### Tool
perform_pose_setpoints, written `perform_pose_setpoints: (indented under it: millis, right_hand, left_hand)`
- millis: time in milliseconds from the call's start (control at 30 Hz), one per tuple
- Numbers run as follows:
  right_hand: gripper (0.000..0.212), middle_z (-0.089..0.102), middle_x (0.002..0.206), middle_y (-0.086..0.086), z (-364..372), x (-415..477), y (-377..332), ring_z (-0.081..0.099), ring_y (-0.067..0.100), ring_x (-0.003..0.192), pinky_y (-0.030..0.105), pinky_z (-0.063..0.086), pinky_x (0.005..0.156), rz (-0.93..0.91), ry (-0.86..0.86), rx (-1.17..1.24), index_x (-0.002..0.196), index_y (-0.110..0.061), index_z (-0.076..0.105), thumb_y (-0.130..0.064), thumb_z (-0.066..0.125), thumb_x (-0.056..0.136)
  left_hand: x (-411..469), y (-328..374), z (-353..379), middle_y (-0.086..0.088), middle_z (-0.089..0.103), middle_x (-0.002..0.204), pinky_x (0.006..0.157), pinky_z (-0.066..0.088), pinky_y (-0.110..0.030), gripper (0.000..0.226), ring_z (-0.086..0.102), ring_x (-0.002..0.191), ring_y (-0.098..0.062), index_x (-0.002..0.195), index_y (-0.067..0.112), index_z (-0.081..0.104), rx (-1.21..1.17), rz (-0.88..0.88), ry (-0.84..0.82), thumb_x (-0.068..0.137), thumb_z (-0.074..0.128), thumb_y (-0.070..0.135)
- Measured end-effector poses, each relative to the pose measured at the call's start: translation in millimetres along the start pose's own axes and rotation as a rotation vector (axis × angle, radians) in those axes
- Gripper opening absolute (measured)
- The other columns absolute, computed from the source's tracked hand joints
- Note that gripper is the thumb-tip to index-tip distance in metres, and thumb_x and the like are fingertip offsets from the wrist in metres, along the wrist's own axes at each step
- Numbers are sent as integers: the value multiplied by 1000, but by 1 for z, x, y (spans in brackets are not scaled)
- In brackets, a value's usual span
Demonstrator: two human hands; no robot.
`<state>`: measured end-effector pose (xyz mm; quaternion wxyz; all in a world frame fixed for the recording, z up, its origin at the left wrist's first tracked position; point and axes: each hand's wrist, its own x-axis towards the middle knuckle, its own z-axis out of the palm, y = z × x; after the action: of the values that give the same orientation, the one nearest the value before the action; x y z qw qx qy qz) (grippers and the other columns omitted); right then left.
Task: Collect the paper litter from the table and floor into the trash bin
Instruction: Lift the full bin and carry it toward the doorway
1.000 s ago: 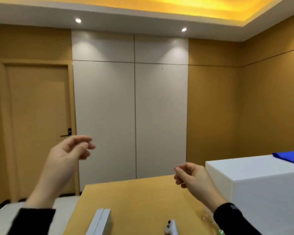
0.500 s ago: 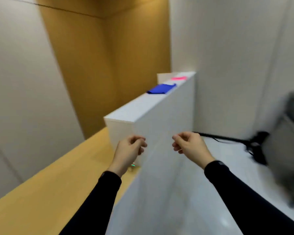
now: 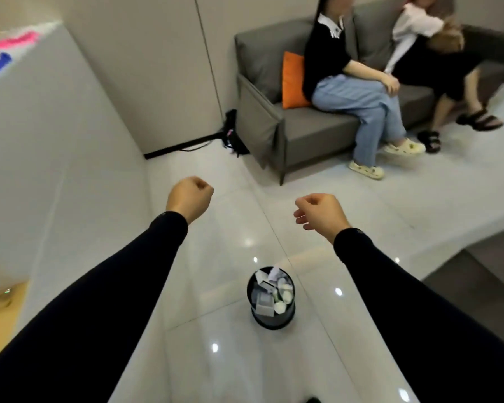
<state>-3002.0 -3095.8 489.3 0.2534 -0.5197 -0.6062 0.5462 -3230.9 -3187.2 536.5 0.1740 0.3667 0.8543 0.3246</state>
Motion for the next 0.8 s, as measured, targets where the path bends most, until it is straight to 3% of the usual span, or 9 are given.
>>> perform_pose_setpoints:
  millis: [67, 167, 333, 500, 600, 700, 800]
  right_hand:
    - [15, 66, 69, 4, -2, 3, 25, 62, 18, 61, 29, 50, 61, 73, 14, 37, 85, -8, 63, -19, 52, 88]
    - [15, 65, 69, 3, 3, 6, 56, 62, 18, 61, 28, 50, 59, 171, -4, 66, 80, -11, 61, -19, 52, 88]
    - [17, 64, 66, 3, 26, 22, 106, 60, 17, 57, 26, 49, 54, 319, 20, 104, 73, -12, 59, -16, 51, 88]
    - [18, 64, 66, 3, 67, 52, 174, 60, 15, 55, 26, 48, 54, 462, 66, 124, 71, -15, 59, -17, 51, 87]
    - [15, 67, 74, 3, 93, 76, 225, 65, 18, 64, 35, 54, 69, 535, 136, 120, 91, -9, 62, -20, 52, 86]
    - [31, 66, 103, 11, 121, 93, 281, 66, 29, 93, 47, 52, 91, 665, 219, 114, 112, -8, 57, -23, 54, 85]
    - [44, 59, 120, 17, 150, 106, 336, 58, 33, 111, 50, 47, 98, 824, 268, 131, 124, -5, 50, -26, 54, 86]
  left_hand:
    - [-4, -17, 32, -10, 71, 85, 79, 53, -37, 20, 65, 83, -30, 80, 8, 66, 90, -24, -105, 79, 50, 18]
    - [-6, -38, 70, -8, 66, 80, 67, 48, -30, 19, 60, 76, -28, 79, 6, 65, 127, -83, -208, 80, 49, 16]
    - [27, -67, 102, -4, 63, 80, 65, 41, -28, 18, 57, 76, -25, 82, 10, 64, 188, -139, -159, 83, 48, 16]
    - [68, -140, 141, -8, 53, 69, 50, 30, -25, 13, 45, 63, -25, 70, 9, 54, 429, -200, -165, 81, 47, 12]
    - [96, -199, 167, -8, 53, 66, 57, 36, -25, 19, 50, 64, -28, 69, 6, 54, 595, -241, -282, 84, 48, 16]
    - [115, -266, 185, -9, 56, 84, 75, 45, -31, 22, 59, 87, -32, 83, 6, 58, 746, -301, -419, 86, 48, 25]
    - [128, -325, 206, -12, 63, 87, 71, 41, -28, 22, 57, 81, -30, 78, 6, 58, 795, -320, -459, 86, 48, 24]
